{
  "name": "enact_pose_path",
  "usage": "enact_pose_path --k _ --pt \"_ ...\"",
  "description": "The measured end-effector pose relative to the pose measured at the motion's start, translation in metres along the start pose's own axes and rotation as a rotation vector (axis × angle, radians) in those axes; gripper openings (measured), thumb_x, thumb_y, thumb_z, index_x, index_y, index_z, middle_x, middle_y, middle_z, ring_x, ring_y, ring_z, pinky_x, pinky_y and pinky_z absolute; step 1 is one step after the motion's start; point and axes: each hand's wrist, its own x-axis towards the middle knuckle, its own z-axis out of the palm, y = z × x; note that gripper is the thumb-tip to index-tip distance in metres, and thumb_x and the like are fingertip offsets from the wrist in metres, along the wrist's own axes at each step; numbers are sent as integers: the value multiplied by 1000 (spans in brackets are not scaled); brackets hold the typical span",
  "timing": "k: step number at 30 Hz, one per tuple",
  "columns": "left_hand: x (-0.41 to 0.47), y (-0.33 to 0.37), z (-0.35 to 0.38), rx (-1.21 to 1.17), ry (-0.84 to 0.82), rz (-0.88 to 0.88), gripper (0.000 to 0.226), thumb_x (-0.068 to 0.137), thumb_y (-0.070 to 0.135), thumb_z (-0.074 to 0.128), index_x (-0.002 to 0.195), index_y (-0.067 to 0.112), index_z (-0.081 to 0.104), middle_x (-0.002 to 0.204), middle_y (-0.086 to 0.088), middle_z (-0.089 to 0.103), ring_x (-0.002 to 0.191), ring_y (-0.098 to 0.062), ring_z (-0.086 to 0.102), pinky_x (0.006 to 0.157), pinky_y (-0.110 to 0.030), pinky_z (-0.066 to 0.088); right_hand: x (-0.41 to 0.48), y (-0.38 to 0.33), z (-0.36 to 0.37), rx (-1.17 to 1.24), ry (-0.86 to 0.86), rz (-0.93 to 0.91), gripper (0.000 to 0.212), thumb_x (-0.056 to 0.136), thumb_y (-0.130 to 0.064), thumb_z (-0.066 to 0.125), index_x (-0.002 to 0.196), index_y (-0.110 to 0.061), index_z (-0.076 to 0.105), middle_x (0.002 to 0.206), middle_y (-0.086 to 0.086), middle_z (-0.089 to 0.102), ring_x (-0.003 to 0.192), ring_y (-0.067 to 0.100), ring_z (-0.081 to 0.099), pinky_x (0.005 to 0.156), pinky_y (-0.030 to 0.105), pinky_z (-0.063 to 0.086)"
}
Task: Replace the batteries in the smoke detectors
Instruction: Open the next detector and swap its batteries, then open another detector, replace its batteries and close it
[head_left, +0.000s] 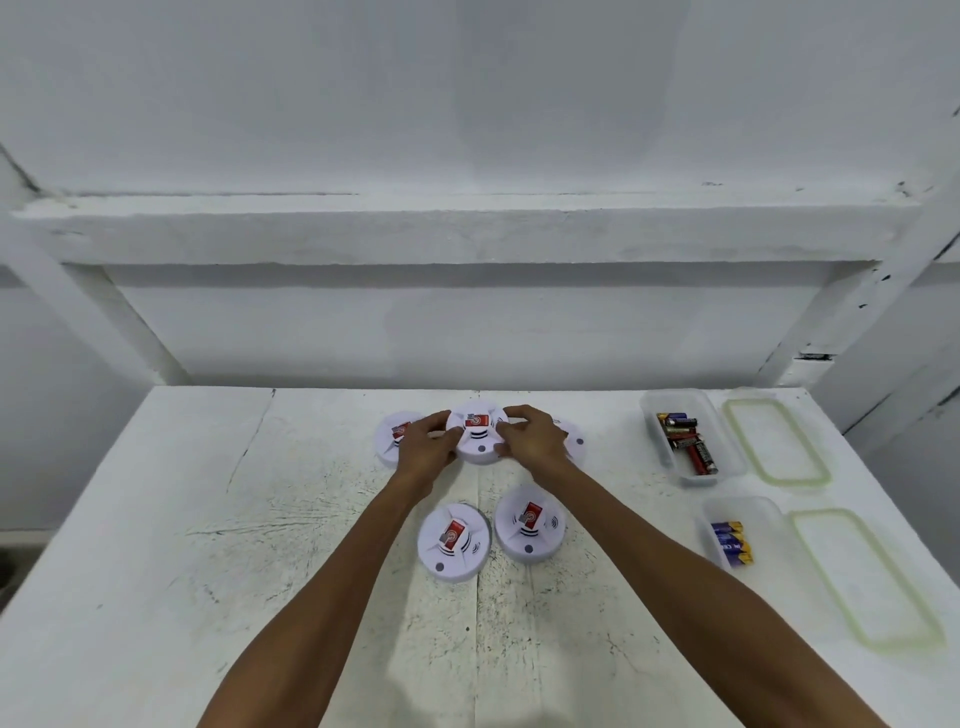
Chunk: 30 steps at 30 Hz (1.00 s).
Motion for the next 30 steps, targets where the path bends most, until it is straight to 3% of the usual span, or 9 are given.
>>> enact_pose_path --k 4,8,12,16,19,23,26,28,30 --pt "6 1 -3 144 63 76 17 95 6 66 104 18 73 111 -5 75 95 -19 67 89 -42 58 13 0 16 -245 21 -51 29 89 -14 68 115 -3 65 96 14 75 79 28 75 80 38 59" --pt "12 3 -2 346 84 159 21 94 4 65 113 8 73 103 1 68 93 -18 61 82 -28 45 29 5 27 -481 88 -83 20 84 -17 68 85 3 70 79 16 74 75 29 72 71 39 57" --pt "16 -2 0 531 54 202 27 85 -6 63 76 19 61 78 0 62 77 -20 56 75 -30 43 30 8 29 -617 120 -44 36 87 -14 64 56 -12 45 62 7 55 68 24 56 47 27 29" --pt "21 -10 4 654 27 198 10 84 -4 65 82 -1 75 86 -16 75 75 -25 64 61 -26 40 31 11 30 -664 122 -27 28 88 -11 61 64 -10 47 74 14 60 71 24 53 46 26 21" --pt "24 -16 6 657 28 226 14 92 4 64 88 -3 76 89 -19 76 81 -30 69 67 -27 43 27 12 30 -687 123 -38 39 90 -9 60 60 -14 36 72 10 50 72 23 49 45 24 19" --pt "24 -19 10 643 68 225 19 96 5 61 89 -4 76 91 -21 76 80 -31 69 71 -35 52 22 10 32 -693 125 -33 26 92 -8 59 71 -11 45 90 18 63 87 28 59 60 28 35" --pt "18 -14 17 654 119 252 19 96 2 57 100 -4 75 101 -23 76 89 -34 70 78 -33 51 18 9 29 -708 120 -88 29 92 -6 57 67 -12 44 85 17 58 80 24 56 57 28 35" --pt "9 -6 23 684 164 287 26 98 7 58 119 0 72 119 -19 73 106 -34 69 91 -35 50 18 5 21 -709 113 -136 9 93 -8 58 88 -5 65 94 17 64 88 26 63 63 31 47" --pt "3 1 30 694 156 341 33 98 9 57 129 3 67 130 -15 69 119 -33 65 103 -38 47 18 2 10 -699 127 -194 20 93 -11 59 110 -6 70 108 14 69 99 28 66 77 33 54"
